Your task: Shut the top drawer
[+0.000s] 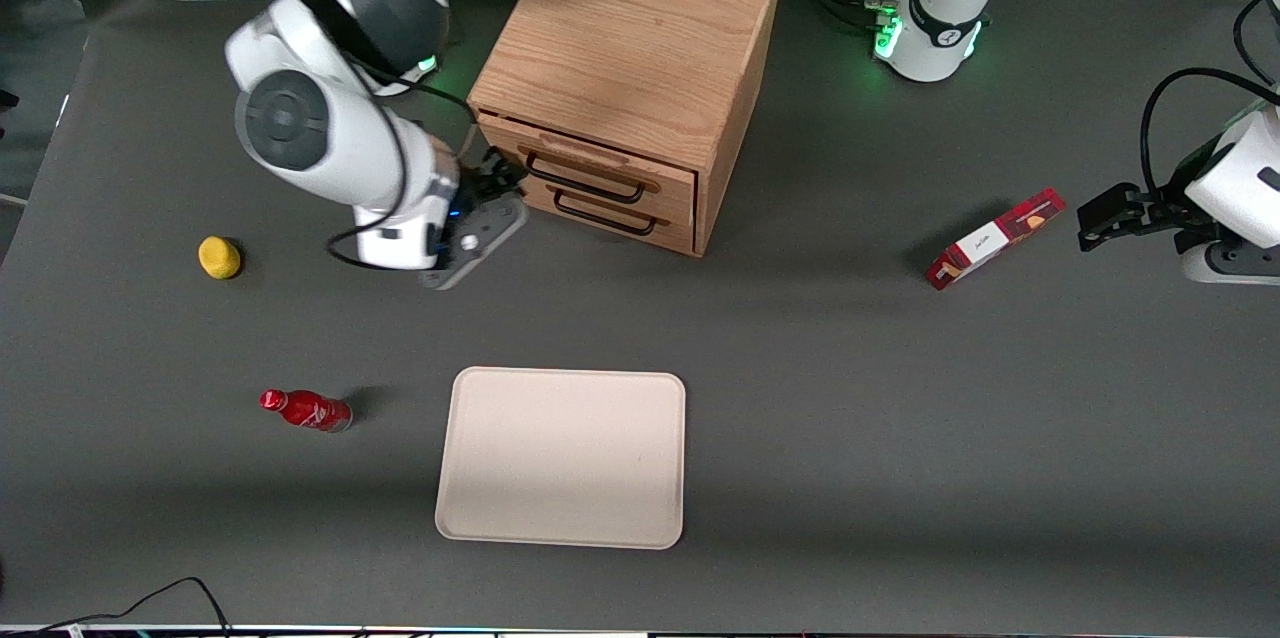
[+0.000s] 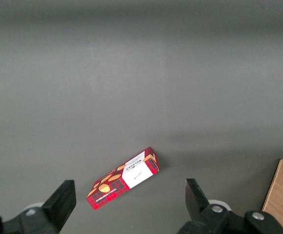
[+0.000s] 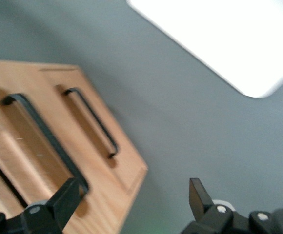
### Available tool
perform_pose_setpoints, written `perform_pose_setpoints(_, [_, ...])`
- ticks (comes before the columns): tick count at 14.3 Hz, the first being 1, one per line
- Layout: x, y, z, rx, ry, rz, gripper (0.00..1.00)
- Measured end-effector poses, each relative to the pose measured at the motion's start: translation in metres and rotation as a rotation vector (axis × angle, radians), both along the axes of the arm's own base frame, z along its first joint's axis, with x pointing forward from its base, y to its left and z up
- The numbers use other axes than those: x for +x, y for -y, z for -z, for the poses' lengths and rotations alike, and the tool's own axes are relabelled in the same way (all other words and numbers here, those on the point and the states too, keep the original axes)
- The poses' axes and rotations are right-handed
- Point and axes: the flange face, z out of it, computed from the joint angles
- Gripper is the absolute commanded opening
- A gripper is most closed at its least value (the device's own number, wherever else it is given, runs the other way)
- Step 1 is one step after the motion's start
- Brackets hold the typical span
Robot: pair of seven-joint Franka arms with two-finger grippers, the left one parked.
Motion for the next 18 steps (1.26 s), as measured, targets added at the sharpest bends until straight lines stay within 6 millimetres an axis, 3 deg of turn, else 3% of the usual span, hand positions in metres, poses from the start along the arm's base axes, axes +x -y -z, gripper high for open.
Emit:
perform_pose_setpoints(4, [0.023,0.083,-0.035,-0.112,0.105,0.17,1.0])
perform_pose_setpoints(8, [0.043,0.186,-0.052,-0.143,0.132,0.355,1.0])
perform_pose_setpoints(10, [0.045,0.22,-0.058,-0.155,0.138,0.448,1.0])
perform_pose_setpoints(13, [0.043,0.246,-0.068,-0.163,0.149,0.545,1.0])
perform_pose_setpoints(18, [0.038,0.263,-0.082,-0.162,0.168,0.601,1.0])
